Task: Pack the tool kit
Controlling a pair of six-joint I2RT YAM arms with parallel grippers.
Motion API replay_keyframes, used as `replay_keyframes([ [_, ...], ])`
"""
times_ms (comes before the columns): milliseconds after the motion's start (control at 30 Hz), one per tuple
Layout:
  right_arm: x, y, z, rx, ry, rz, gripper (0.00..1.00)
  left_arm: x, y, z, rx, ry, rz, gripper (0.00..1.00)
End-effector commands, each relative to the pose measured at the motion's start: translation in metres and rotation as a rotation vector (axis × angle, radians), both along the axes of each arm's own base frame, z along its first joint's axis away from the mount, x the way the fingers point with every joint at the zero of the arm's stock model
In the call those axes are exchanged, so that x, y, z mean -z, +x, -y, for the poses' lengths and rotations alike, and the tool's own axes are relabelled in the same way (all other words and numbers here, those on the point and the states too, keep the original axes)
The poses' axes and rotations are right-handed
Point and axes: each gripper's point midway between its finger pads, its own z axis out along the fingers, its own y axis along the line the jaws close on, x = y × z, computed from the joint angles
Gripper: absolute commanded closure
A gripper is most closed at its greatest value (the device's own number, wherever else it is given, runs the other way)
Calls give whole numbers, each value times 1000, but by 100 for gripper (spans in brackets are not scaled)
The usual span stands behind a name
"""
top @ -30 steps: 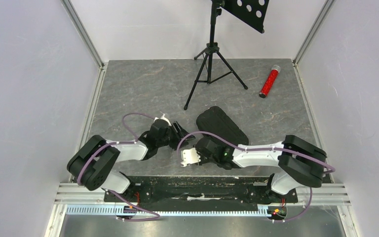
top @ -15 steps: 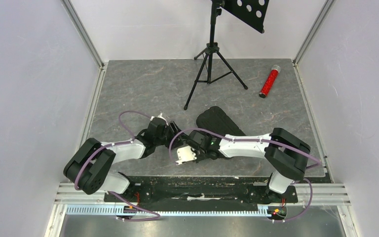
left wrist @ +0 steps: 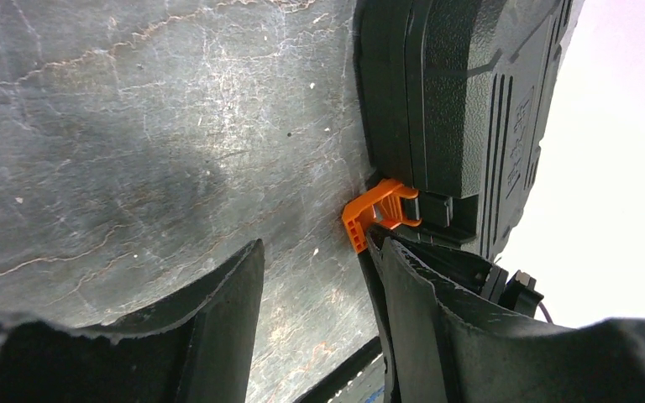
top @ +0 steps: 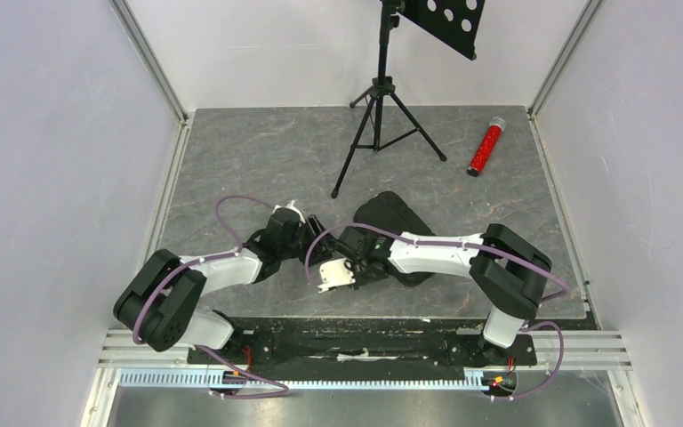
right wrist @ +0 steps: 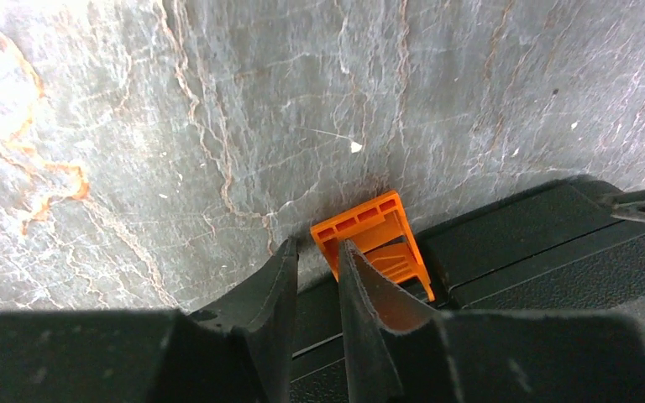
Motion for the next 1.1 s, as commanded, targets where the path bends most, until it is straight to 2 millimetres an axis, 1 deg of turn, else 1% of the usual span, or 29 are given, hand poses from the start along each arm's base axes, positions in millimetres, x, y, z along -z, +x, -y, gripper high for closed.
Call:
replay_keyframes([
  [0, 9, -2, -2, -27, -14, -69, 75, -11, 5, 8, 53, -16, 51, 40],
  [33, 10, -1, -2, -25, -19, -74, 77, -11, 4, 9, 57, -21, 46, 40],
  [67, 11, -1, -2, -24, -22, -78, 80, -11, 4, 10, 60, -27, 44, 40],
  [167, 10, -1, -3, -24, -30, -99, 96, -11, 3, 14, 70, -49, 36, 41],
  [200, 8, -1, -5, -24, -24, -101, 100, -12, 3, 16, 74, -60, 32, 41],
  [300, -4, 1, -9, -22, 8, -91, 100, -13, 2, 20, 77, -94, 24, 41],
  [400, -17, -1, -15, -27, 69, -102, 100, -15, 1, 25, 76, -130, 13, 41],
  [500, -28, 0, -16, -22, 111, -94, 100, -16, 1, 32, 75, -168, 3, 40],
  [733, -44, 3, -17, -12, 199, -81, 100, -15, -4, 52, 100, -260, -25, 42],
  [833, -46, 3, -16, -8, 219, -79, 100, -16, -4, 56, 96, -286, -22, 43],
  [933, -44, 3, -14, -2, 220, -82, 100, -11, -5, 61, 87, -298, -39, 46],
  [1067, -42, 4, -11, 8, 217, -82, 100, -10, -7, 70, 87, -339, -60, 51],
])
